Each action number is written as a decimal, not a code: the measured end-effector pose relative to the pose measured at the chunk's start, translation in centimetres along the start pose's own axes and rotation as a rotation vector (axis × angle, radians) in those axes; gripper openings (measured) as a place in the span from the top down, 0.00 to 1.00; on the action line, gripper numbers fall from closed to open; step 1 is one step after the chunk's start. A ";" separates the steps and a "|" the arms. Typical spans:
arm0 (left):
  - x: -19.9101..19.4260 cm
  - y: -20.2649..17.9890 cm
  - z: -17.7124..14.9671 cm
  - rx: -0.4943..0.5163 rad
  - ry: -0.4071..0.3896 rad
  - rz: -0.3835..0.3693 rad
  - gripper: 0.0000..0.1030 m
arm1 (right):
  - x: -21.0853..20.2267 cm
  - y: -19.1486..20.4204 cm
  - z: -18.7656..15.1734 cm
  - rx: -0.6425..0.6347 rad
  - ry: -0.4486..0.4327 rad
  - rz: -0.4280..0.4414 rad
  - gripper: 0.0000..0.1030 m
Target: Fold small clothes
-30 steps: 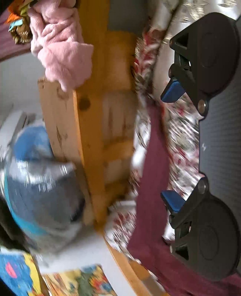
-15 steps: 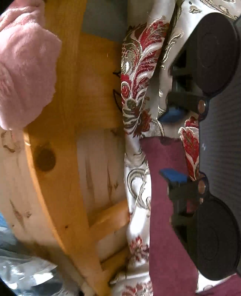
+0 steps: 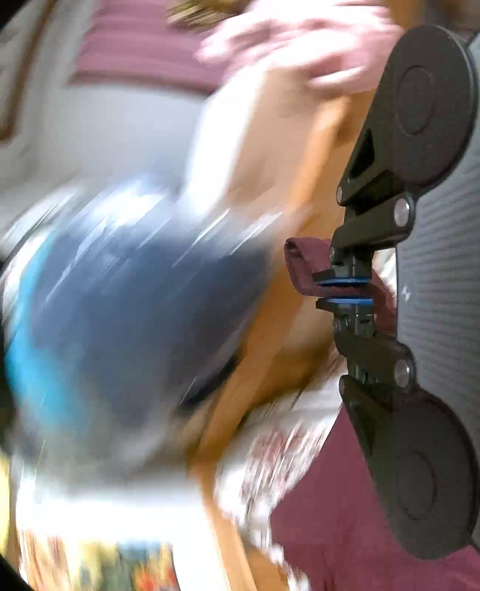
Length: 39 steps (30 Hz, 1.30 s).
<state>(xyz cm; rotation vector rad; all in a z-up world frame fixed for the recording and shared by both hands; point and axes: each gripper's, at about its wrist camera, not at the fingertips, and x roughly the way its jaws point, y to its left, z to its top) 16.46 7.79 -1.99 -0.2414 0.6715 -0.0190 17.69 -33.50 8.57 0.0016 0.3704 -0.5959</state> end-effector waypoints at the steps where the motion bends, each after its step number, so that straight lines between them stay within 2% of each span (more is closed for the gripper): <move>1: -0.2 0.2 0.1 -0.007 0.001 -0.002 0.01 | -0.8 1.5 1.0 -0.038 -0.023 0.035 0.92; 5: -1.0 1.1 0.6 -0.033 -0.019 -0.011 0.01 | -3.9 9.3 4.2 -0.220 -0.066 0.217 0.92; 8: -1.6 2.1 0.6 -0.057 -0.041 -0.001 0.01 | -6.3 16.1 4.3 -0.427 -0.060 0.360 0.92; 10: -1.9 2.7 0.7 -0.071 -0.043 0.009 0.01 | -8.1 20.8 2.6 -0.631 -0.054 0.443 0.92; 13: -2.4 3.3 1.0 -0.082 -0.061 0.012 0.01 | -10.4 26.1 -0.9 -0.868 -0.044 0.553 0.92; 17: -2.7 3.5 1.3 -0.081 -0.088 0.022 0.01 | -12.9 29.3 -6.7 -1.059 -0.059 0.697 0.92; 22: -2.1 4.0 1.4 -0.098 -0.082 0.029 0.01 | -14.6 29.9 -11.5 -1.131 -0.128 0.785 0.92; 26: -1.6 3.8 1.2 -0.082 -0.081 0.016 0.01 | -15.6 29.9 -13.6 -1.185 -0.136 0.853 0.89; 28: -1.5 3.8 1.2 -0.080 -0.089 0.004 0.01 | -15.6 29.5 -13.7 -1.170 -0.125 0.904 0.70; 29: -1.5 3.9 1.2 -0.084 -0.091 -0.001 0.01 | -15.5 29.2 -13.6 -1.157 -0.122 0.924 0.46; 30: -1.4 4.0 1.2 -0.089 -0.093 -0.004 0.01 | -15.3 28.6 -13.2 -1.137 -0.125 0.944 0.34; 32: -1.3 4.2 1.3 -0.098 -0.093 -0.013 0.01 | -14.9 27.0 -12.3 -1.102 -0.150 0.964 0.29; 34: -1.3 4.4 1.4 -0.110 -0.094 -0.029 0.01 | -13.7 25.5 -11.1 -1.064 -0.160 0.939 0.25; 36: -1.3 4.4 1.4 -0.111 -0.102 -0.054 0.01 | -11.7 23.9 -9.5 -1.004 -0.135 0.879 0.20; 39: -1.2 3.6 1.3 -0.070 -0.118 -0.090 0.01 | -7.9 21.8 -7.1 -0.917 -0.104 0.768 0.19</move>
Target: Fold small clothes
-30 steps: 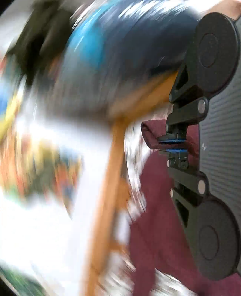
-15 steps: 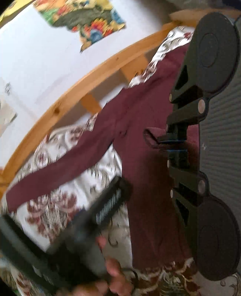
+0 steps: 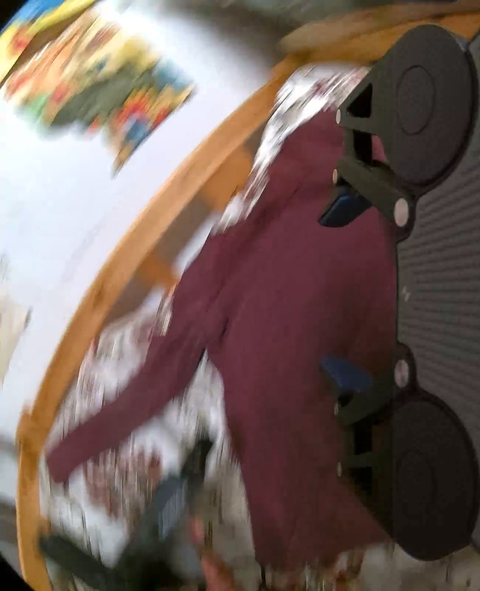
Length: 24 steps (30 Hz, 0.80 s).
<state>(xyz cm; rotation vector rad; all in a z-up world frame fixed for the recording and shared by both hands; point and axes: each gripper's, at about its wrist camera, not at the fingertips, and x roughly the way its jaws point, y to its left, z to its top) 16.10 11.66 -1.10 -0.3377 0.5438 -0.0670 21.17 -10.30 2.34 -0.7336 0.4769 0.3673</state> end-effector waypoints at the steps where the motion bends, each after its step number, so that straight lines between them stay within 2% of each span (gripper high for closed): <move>1: 0.0 -0.3 -0.2 0.013 -0.013 -0.007 0.01 | 0.7 -2.1 -0.7 0.046 0.021 -0.044 0.19; 4: 0.3 -1.7 -1.0 0.084 -0.031 -0.039 0.01 | 3.1 -7.7 -2.4 0.213 0.098 -0.132 0.21; 6: 1.0 -2.7 -1.6 0.125 -0.006 -0.057 0.01 | 5.0 -11.6 -3.6 0.376 0.149 -0.167 0.37; 8: 1.8 -3.5 -2.2 0.145 0.012 -0.063 0.02 | 6.8 -15.3 -4.8 0.553 0.185 -0.147 0.43; 11: 3.1 -4.4 -3.1 0.184 0.050 -0.085 0.07 | 8.8 -18.4 -5.6 0.695 0.199 -0.123 0.43; 13: 3.7 -5.0 -3.8 0.230 0.062 -0.091 0.11 | 9.7 -18.9 -5.2 0.701 0.180 -0.128 0.43; 15: 4.2 -5.6 -4.3 0.283 0.082 -0.096 0.21 | 10.9 -19.1 -4.4 0.666 0.187 -0.130 0.44; 16: 4.3 -5.8 -4.4 0.296 0.091 -0.097 0.23 | 11.4 -19.0 -4.1 0.643 0.198 -0.134 0.47; 18: 4.5 -6.0 -4.8 0.319 0.110 -0.109 0.28 | 12.6 -19.0 -3.8 0.599 0.226 -0.163 0.85; 19: 4.7 -6.0 -5.0 0.329 0.125 -0.114 0.30 | 13.2 -18.9 -3.7 0.586 0.244 -0.179 0.89; 20: 4.9 -6.2 -5.1 0.340 0.141 -0.113 0.39 | 13.5 -19.1 -3.6 0.593 0.251 -0.203 0.93; 21: 5.1 -6.3 -5.4 0.350 0.157 -0.109 0.52 | 13.7 -19.2 -3.6 0.610 0.244 -0.219 0.95; 24: 5.2 -6.4 -5.7 0.367 0.148 -0.089 0.76 | 13.5 -19.8 -3.7 0.646 0.202 -0.249 0.96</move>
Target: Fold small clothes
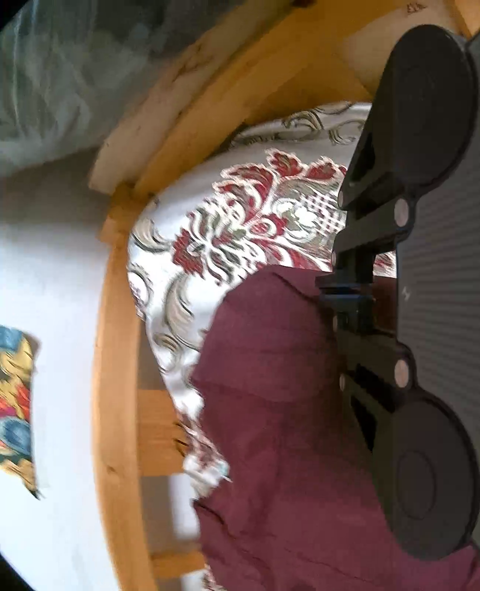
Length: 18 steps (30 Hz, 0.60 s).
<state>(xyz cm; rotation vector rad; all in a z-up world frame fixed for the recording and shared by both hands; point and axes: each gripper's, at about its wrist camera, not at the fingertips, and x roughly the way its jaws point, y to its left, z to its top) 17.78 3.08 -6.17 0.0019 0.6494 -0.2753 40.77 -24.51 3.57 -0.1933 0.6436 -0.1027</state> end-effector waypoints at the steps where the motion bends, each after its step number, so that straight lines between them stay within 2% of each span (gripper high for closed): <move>1: -0.1 0.0 0.0 -0.004 -0.005 -0.002 0.80 | -0.1 -0.3 0.2 0.020 -0.011 0.000 0.96; 4: -0.4 0.0 0.0 -0.005 -0.016 0.011 0.90 | 0.0 -1.2 1.3 0.092 -0.027 -0.003 0.96; 9: -0.5 0.1 -0.1 -0.020 -0.009 0.054 0.99 | 1.1 -2.0 2.3 0.171 -0.036 0.003 0.96; 13: -1.3 0.7 0.3 -0.051 -0.057 0.079 0.96 | 1.7 -1.5 2.0 0.130 -0.042 -0.004 0.96; 14: -1.4 1.0 0.4 -0.066 -0.060 0.075 0.89 | 1.8 -1.6 1.9 0.125 -0.045 0.007 0.95; 15: -1.5 1.2 0.5 -0.086 -0.060 0.065 0.80 | 1.7 -1.7 1.8 0.126 -0.048 0.022 0.92; 16: -1.5 1.5 0.6 -0.106 -0.058 0.047 0.76 | 1.5 -2.0 1.6 0.128 -0.051 0.041 0.89; 17: -1.5 1.6 0.7 -0.119 -0.056 0.021 0.67 | 1.2 -2.4 1.3 0.125 -0.057 0.058 0.76; 18: -1.5 1.7 0.8 -0.123 -0.059 -0.002 0.63 | 0.9 -2.7 1.0 0.120 -0.061 0.064 0.55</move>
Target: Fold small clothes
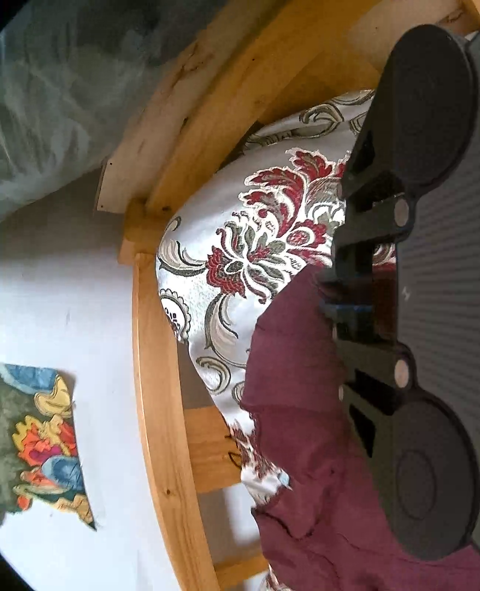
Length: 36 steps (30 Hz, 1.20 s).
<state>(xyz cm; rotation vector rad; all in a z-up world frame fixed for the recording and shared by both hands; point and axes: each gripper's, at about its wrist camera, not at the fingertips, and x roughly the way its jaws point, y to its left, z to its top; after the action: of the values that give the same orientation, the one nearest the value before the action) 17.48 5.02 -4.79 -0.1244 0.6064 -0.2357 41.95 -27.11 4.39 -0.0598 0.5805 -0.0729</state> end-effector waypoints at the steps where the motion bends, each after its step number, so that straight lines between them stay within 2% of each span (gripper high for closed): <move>1: -0.1 0.0 0.1 0.002 -0.005 -0.024 0.61 | -0.5 -0.3 -0.3 -0.005 -0.004 0.005 0.46; 2: -0.1 0.0 0.2 0.011 -0.007 -0.051 0.58 | -1.1 -0.7 -0.8 -0.010 -0.011 0.016 0.37; 4: 0.2 -0.1 0.5 0.023 0.004 -0.092 0.56 | -2.0 -1.4 -1.9 -0.036 -0.002 0.057 0.31; 6: 0.8 0.0 0.6 0.020 0.027 -0.108 0.56 | -2.7 -2.3 -3.6 -0.079 0.030 0.098 0.21; 11: 2.0 -0.5 0.4 0.059 0.084 -0.120 0.59 | -3.6 -3.2 -7.5 -0.180 0.092 0.121 0.18; 14: 2.5 -1.0 0.1 0.112 0.099 -0.112 0.74 | -3.1 -2.9 -8.3 -0.187 0.114 0.152 0.18; 16: 2.5 -1.3 -0.1 0.136 0.101 -0.105 0.78 | -2.4 -2.8 -8.6 -0.178 0.135 0.185 0.19; 18: 2.4 -1.5 -0.3 0.151 0.104 -0.092 0.91 | -1.6 -2.8 -8.8 -0.152 0.157 0.203 0.27; 19: 2.4 -1.7 -0.4 0.161 0.103 -0.080 0.93 | -1.3 -2.8 -8.9 -0.136 0.166 0.206 0.29; 20: 2.3 -1.8 -0.5 0.168 0.094 -0.075 0.95 | -1.1 -2.8 -9.0 -0.117 0.176 0.216 0.38; 23: 1.8 -2.2 -0.5 0.189 0.080 -0.053 0.97 | -1.2 -2.3 -9.3 -0.100 0.185 0.244 0.64; 26: 0.9 -2.8 -0.4 0.209 0.067 0.020 0.97 | -1.8 -2.0 -9.2 -0.124 0.188 0.232 0.83; 29: -0.4 -2.6 -0.3 0.206 0.044 0.057 0.97 | -2.5 -2.3 -8.9 -0.154 0.195 0.214 0.85; 32: -0.7 -2.0 -0.4 0.177 0.058 0.047 0.97 | -2.5 -2.3 -8.9 -0.198 0.207 0.199 0.85; 34: -0.1 -1.9 -0.5 0.178 0.073 0.049 0.97 | -2.1 -1.7 -9.2 -0.212 0.214 0.183 0.80; 36: 0.4 -1.7 -0.5 0.170 0.080 0.040 0.94 | -2.2 -1.3 -9.2 -0.209 0.209 0.173 0.70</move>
<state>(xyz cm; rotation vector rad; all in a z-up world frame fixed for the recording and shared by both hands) 17.23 3.21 -5.09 0.0613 0.6654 -0.2535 35.00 -28.59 -2.03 -0.2063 0.7988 0.1516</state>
